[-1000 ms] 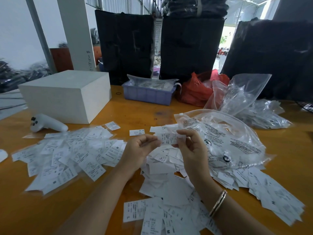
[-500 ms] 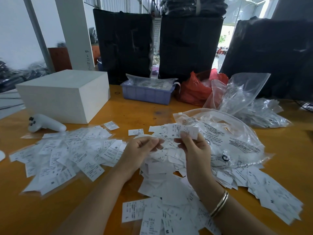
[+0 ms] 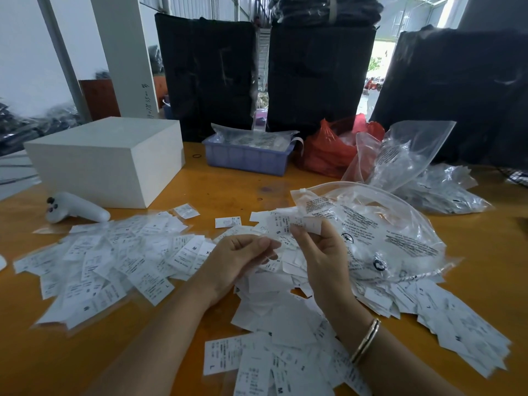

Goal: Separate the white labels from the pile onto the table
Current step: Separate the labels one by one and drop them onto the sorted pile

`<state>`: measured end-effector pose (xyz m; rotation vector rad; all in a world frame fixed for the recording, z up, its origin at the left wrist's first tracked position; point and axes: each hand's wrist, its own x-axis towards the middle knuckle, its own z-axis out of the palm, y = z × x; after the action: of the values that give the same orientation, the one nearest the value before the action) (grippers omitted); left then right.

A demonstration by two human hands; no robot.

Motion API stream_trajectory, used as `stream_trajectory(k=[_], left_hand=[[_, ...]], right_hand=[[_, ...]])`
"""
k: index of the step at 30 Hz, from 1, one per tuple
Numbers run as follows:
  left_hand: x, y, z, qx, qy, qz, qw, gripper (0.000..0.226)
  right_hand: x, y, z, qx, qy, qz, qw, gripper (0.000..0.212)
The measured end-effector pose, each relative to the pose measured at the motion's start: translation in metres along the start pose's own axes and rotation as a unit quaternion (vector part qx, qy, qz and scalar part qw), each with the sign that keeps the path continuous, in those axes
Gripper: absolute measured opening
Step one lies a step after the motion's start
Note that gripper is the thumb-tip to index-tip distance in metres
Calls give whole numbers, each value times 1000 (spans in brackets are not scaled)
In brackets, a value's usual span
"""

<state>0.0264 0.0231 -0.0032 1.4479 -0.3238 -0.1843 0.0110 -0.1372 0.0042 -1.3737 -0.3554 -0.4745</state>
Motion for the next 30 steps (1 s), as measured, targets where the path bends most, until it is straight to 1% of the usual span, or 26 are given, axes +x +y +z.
stream_trajectory(k=[2,7,13,14,17,22,26,30], left_hand=[[0,1,1,-8,-4,-7,1000,39],[-2,3,1,-27,-1,-10,1000,37],[-2,4,1,-37,10,-12,999,33],[-2,4,1,-39,9,-12,999,32],[-3,5,1,-40,7,-14,999,29],[-4,6,2,-26,14,-16,999,25],[-5,7,3,-11,16,-14,1000,26],[-5,9,3,-16,8,-19,1000,31]], right_hand=[[0,-1,0,-9,-1,-9,1000,31],[-1,0,0,-55,-8,-35,998,30],[1,-1,-7,-72,-22,-43,996,15],[2,-1,-7,-68,-17,-45,997,15],[3,-1,-8,-58,-1,-49,997,23],[1,-2,-3,-60,-18,-52,997,13],[1,-3,-3,-35,-11,-38,999,16],[0,-1,-2,-48,-32,-30,998,32]])
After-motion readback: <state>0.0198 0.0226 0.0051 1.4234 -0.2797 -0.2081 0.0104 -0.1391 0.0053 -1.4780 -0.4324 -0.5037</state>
